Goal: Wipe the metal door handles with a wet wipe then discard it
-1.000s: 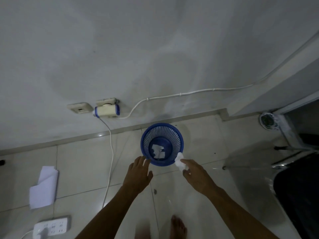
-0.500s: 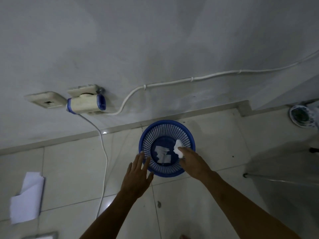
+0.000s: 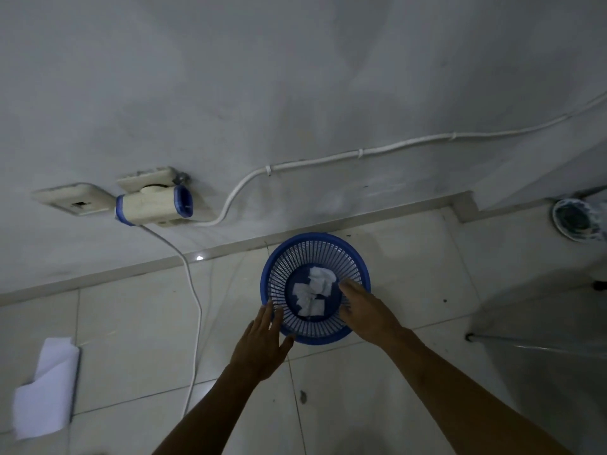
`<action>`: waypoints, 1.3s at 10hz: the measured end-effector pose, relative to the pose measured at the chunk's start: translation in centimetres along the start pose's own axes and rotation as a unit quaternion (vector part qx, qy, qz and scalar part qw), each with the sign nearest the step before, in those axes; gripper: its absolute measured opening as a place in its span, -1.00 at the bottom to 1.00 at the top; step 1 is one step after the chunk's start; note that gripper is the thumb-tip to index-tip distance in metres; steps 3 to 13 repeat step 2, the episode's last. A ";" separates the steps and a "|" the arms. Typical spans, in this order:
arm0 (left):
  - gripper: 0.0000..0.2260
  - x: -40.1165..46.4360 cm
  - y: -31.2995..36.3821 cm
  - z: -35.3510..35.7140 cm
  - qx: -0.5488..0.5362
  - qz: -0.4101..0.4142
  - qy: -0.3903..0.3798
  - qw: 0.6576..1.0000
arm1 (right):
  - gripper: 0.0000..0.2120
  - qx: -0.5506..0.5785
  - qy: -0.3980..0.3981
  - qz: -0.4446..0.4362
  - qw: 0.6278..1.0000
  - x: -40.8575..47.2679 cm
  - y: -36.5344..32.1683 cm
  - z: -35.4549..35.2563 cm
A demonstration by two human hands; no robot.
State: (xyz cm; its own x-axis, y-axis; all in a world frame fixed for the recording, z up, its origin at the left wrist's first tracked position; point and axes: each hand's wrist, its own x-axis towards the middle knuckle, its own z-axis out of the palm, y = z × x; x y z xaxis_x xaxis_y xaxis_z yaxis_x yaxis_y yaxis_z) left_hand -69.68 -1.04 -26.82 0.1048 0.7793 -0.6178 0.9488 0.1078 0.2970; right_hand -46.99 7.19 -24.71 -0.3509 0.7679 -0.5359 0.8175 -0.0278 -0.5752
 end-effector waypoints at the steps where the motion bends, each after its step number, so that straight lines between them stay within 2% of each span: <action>1: 0.13 -0.1 0.3 -0.2 0.002 -0.002 -0.004 1.000 | -0.50 -0.005 -0.015 0.006 1.000 -0.7 0.7 -0.1; 2: -0.15 -1.0 0.9 -1.3 0.010 0.004 0.009 1.000 | -0.47 -0.004 -0.021 0.006 1.000 -2.0 0.5 -0.5; 13: -0.15 -1.0 0.9 -1.3 0.010 0.004 0.009 1.000 | -0.47 -0.004 -0.021 0.006 1.000 -2.0 0.5 -0.5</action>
